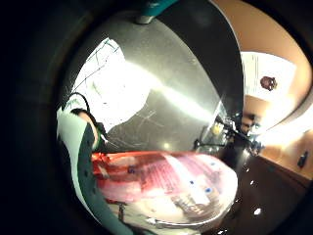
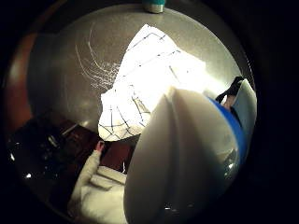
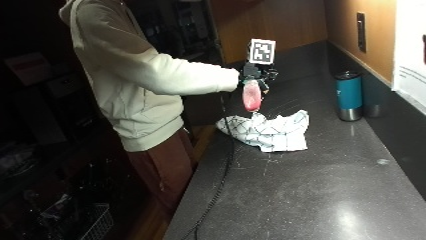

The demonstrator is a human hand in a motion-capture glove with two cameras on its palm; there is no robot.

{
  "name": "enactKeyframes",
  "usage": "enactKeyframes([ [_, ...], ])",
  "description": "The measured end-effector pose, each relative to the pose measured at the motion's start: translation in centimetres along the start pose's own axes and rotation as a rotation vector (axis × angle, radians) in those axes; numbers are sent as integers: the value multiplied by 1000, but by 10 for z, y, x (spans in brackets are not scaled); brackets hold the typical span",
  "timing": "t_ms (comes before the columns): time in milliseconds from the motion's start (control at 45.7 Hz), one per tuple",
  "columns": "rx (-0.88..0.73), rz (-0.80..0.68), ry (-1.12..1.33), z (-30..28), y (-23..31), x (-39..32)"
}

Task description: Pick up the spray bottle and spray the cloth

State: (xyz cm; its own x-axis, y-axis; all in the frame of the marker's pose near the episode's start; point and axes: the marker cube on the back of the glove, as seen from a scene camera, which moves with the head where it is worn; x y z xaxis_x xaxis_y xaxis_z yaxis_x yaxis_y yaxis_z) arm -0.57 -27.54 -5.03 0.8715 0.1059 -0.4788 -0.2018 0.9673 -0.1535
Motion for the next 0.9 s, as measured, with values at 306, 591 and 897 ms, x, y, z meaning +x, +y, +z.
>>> enactKeyframes([
  [306,8,-63,-32,8,-13,-16],
  [591,160,-100,-325,-28,-4,-9],
  [897,461,-126,-986,-86,11,-14],
])
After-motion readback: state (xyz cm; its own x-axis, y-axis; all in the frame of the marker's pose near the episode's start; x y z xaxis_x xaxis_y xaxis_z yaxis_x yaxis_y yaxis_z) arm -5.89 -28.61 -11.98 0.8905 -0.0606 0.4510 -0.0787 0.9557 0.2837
